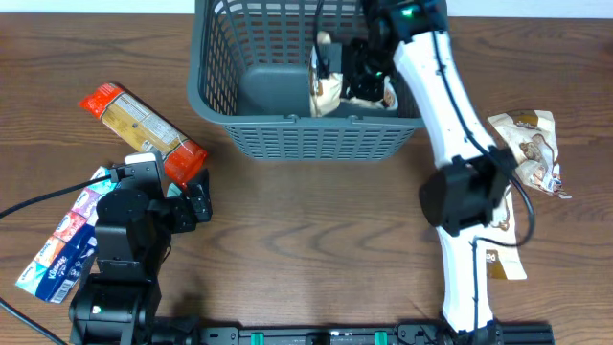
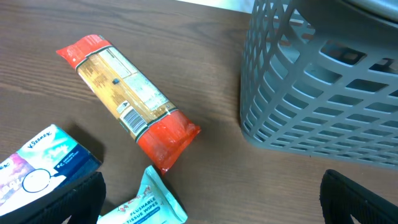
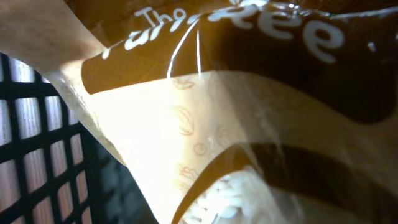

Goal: Pack container
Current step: 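Carry the pouch into the grey basket and open the right gripper, then withdraw the right arm back over the remaining pouches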

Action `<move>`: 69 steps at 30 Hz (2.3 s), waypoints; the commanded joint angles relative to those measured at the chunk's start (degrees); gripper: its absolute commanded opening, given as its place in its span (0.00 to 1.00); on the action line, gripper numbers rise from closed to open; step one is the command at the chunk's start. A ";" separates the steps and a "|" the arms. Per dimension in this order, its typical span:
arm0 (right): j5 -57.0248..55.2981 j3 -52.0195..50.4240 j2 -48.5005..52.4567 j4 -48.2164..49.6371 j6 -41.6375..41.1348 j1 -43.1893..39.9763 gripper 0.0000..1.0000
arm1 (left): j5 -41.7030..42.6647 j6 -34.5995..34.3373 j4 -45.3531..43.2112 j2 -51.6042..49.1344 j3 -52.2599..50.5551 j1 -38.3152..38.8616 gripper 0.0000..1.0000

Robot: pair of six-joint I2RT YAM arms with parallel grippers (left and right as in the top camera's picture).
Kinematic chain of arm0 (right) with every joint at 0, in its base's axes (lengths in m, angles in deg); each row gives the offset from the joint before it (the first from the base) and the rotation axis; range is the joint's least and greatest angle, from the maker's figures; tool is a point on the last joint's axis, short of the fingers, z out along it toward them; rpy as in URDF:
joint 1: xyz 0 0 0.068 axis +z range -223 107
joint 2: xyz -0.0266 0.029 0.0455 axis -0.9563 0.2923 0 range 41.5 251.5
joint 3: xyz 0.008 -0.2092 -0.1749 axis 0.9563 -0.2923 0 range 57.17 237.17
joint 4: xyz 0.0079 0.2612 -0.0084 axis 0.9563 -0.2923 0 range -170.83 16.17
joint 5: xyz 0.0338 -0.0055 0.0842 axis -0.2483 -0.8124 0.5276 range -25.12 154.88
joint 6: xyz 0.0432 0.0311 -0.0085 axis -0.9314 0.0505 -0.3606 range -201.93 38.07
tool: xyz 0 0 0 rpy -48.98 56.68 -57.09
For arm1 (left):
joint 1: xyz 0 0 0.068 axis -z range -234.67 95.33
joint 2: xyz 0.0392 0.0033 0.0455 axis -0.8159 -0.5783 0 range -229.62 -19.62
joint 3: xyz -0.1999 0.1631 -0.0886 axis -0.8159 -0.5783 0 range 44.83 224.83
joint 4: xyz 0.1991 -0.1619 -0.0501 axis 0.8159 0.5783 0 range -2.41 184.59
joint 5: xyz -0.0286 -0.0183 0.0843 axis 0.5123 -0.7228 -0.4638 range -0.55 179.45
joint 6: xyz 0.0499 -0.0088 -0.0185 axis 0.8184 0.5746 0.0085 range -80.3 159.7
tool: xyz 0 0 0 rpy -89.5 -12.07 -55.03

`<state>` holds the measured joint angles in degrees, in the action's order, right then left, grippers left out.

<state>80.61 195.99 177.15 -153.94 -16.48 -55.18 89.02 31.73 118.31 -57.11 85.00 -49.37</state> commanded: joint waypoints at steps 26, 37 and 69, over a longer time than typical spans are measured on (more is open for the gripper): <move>0.33 6.03 -23.10 8.66 -27.43 -2.29 0.70 | -0.48 -0.70 0.11 0.13 1.33 -0.24 0.98; -17.18 6.03 -33.07 -3.26 -57.20 -16.79 0.72 | -0.48 -0.70 0.09 0.13 1.33 -0.24 0.99; -21.31 -58.45 -79.28 -0.33 -64.08 -24.13 0.94 | -0.48 -0.72 -0.09 0.15 1.33 -0.24 0.99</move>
<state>63.63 142.59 97.88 -158.05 -83.61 -79.42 89.02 31.73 118.24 -57.11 85.15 -49.37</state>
